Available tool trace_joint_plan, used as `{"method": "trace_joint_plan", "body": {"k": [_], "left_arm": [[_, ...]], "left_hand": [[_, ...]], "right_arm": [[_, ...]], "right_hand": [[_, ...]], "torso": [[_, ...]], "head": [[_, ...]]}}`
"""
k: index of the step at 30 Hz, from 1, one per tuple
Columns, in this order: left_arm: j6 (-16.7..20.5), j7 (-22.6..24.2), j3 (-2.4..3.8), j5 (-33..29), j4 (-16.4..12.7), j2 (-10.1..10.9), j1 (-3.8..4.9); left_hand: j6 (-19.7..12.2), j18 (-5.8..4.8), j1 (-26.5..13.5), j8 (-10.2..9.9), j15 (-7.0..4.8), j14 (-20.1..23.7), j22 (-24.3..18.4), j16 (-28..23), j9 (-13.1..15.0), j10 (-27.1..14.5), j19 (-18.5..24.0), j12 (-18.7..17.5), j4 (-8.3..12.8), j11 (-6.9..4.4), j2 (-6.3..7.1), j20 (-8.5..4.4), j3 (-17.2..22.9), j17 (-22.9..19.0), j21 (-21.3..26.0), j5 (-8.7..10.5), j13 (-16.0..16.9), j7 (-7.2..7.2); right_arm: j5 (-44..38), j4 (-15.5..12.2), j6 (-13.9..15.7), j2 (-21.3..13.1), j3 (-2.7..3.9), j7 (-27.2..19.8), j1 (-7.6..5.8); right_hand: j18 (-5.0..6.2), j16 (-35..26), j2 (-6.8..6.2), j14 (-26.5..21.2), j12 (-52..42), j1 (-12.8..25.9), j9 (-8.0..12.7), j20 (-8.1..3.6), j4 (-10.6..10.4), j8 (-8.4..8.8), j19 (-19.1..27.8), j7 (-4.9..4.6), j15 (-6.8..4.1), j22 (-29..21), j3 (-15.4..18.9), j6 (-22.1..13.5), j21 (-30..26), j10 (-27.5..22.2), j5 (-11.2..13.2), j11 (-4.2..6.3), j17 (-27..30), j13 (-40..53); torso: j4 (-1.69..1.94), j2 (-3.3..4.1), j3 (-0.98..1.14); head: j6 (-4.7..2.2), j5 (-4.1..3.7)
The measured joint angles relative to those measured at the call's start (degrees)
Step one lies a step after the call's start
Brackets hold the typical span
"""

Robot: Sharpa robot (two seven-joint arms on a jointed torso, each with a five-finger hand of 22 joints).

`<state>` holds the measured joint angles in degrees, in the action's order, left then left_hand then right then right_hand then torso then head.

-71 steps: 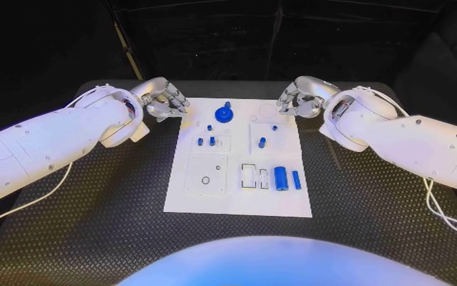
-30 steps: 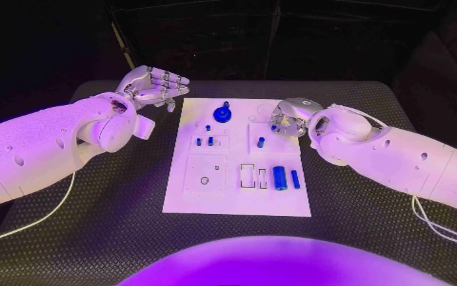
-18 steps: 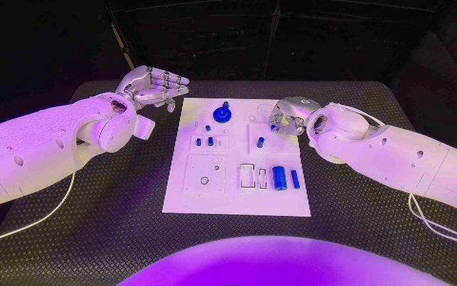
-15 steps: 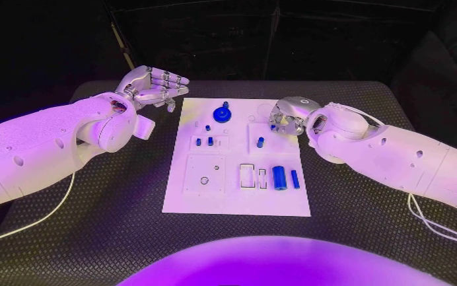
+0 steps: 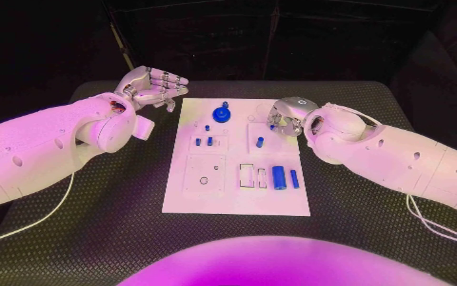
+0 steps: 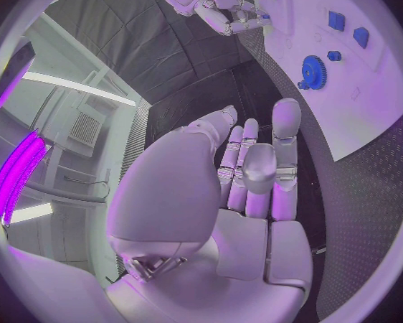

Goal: Assemble the parts on the task board

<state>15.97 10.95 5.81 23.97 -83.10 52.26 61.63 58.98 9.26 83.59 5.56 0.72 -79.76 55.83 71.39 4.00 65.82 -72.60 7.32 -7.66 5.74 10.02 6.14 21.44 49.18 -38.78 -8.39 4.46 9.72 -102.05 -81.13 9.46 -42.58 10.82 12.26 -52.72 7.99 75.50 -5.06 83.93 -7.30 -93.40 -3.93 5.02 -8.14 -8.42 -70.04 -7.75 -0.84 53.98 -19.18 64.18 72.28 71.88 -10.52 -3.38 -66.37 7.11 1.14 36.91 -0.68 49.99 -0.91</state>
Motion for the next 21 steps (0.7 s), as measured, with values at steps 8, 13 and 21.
{"method": "trace_joint_plan", "body": {"k": [8, 13, 21], "left_arm": [[-0.02, -0.25, 0.00, -0.03, -0.15, 0.21, -0.02], [-0.02, -0.40, 0.00, -0.04, -0.20, 0.27, -0.03], [-0.03, -0.60, 0.00, -0.05, -0.08, 0.24, -0.03]], "left_hand": [[0.00, 0.00, 0.00, 0.00, 0.00, 0.00, -0.46, -0.23, 0.00, -0.42, 0.21, 0.00, 0.00, 0.00, 0.00, 0.21, 0.00, -0.33, 0.67, 0.00, -0.04, 0.00], [0.00, -0.01, 0.00, 0.00, 0.21, 0.21, -0.55, -0.22, -0.05, -0.62, 0.21, 0.00, 0.00, 0.21, 0.00, 0.21, 0.00, -0.38, 0.67, 0.00, -0.06, 0.00], [0.00, -0.01, 0.00, 0.00, 0.21, 0.21, -0.71, -0.44, -0.05, -0.64, 0.39, 0.00, 0.00, 0.22, 0.00, 0.39, 0.00, -0.51, 0.98, 0.00, -0.10, 0.00]], "right_arm": [[-1.02, -2.14, 0.89, -1.30, -0.15, 1.04, 0.38], [-1.15, -3.47, 1.79, -1.98, -0.18, 1.41, 0.45], [-1.01, -5.21, 3.31, -2.40, -0.19, 1.33, 0.49]], "right_hand": [[0.00, 0.21, -1.13, 0.00, 0.45, 2.53, 0.09, 0.00, 1.04, 0.33, 0.00, -0.20, 0.00, 0.48, -2.16, 0.21, 0.44, 0.31, -0.01, -0.10, 0.15, -0.05], [0.01, 0.21, -1.30, 0.00, 0.67, 3.31, 0.07, 0.00, 1.25, 0.35, 0.00, -0.15, 0.00, 0.70, -2.68, 0.41, 0.44, 0.32, -0.01, -0.10, 0.21, -0.06], [0.01, 0.43, -1.63, 0.00, 1.00, 4.84, 0.00, 0.00, 1.51, 0.64, 0.00, -0.09, 0.00, 0.84, -3.40, 0.51, 0.67, 0.82, 0.65, 0.00, 0.21, -0.22]], "torso": [[-0.01, 0.00, 0.02], [-0.02, 0.00, 0.02], [-0.01, 0.00, 0.02]], "head": [[0.00, 0.05], [0.00, 0.01], [0.00, -0.07]]}}
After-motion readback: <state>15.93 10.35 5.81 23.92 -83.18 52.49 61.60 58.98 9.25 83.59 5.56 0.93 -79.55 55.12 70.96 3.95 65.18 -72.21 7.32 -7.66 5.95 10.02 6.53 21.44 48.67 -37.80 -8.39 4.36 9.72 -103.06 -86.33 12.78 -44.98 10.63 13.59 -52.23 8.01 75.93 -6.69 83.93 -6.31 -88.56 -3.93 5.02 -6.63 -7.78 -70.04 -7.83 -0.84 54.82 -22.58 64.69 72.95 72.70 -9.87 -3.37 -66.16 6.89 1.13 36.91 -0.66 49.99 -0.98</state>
